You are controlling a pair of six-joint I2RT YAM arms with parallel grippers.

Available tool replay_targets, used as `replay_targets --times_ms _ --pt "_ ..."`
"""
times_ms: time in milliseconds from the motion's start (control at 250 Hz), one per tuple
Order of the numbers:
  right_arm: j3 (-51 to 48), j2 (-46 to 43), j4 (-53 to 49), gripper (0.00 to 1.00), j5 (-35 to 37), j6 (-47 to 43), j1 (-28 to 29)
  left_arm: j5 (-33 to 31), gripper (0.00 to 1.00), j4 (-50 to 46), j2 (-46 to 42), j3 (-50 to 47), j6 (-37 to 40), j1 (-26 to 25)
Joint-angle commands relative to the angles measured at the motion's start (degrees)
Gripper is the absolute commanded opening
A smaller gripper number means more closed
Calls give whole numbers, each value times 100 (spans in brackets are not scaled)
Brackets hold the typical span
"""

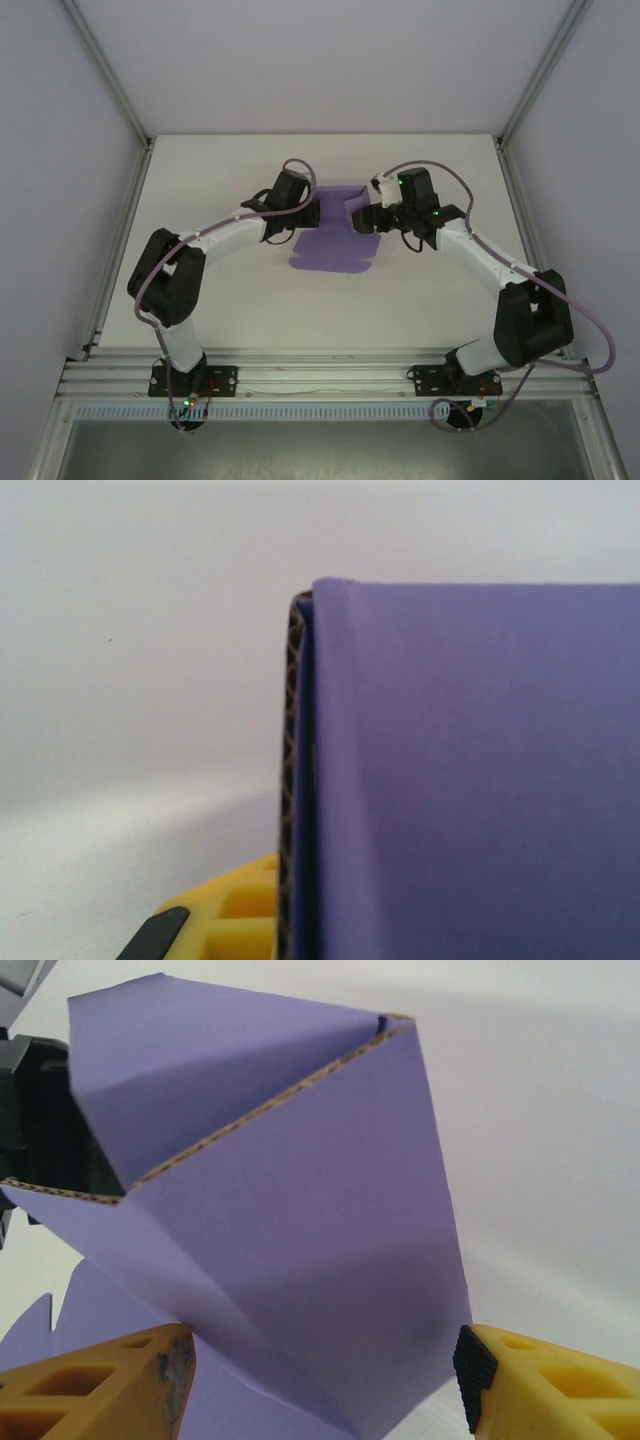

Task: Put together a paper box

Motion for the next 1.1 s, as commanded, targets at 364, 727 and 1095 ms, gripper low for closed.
replay_targets --times_ms 364,727,1095 --pt "373 275 -296 64 1647 -215 408 295 0 -3 -13 311 234 -189" --pt "452 535 75 53 1817 -103 438 356 0 -34 -35 377 329 -287" --pt "322 570 459 34 2758 153 575 335 0 -83 -4 440 360 -339"
